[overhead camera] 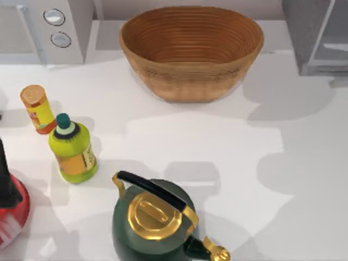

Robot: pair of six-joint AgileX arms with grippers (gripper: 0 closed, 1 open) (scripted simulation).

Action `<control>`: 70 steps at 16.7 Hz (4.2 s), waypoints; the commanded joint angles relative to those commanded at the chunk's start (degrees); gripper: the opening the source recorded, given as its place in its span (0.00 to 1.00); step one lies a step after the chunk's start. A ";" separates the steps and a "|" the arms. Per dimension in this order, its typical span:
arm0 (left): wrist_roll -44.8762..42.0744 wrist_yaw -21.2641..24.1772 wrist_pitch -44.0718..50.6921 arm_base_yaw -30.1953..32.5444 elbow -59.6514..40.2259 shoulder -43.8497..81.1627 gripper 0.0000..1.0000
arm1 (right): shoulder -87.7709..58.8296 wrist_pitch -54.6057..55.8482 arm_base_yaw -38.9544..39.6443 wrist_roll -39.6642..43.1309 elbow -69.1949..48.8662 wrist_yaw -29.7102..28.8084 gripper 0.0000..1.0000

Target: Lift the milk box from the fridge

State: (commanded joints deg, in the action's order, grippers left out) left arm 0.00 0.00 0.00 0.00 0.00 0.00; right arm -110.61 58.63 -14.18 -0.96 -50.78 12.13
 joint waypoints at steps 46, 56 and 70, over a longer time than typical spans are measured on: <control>0.00 0.00 0.00 0.00 0.00 0.00 1.00 | 98.01 -45.83 12.00 0.71 50.08 -2.65 0.00; 0.00 0.00 0.00 0.00 0.00 0.00 1.00 | 48.40 2.16 5.46 -0.77 50.51 27.18 0.00; 0.00 0.00 0.00 0.00 0.00 0.00 1.00 | 25.60 26.39 2.44 -0.82 49.74 42.67 0.00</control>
State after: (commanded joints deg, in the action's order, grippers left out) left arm 0.00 0.00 0.00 0.00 0.00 0.00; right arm -85.01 85.02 -11.74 -1.77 -1.04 54.80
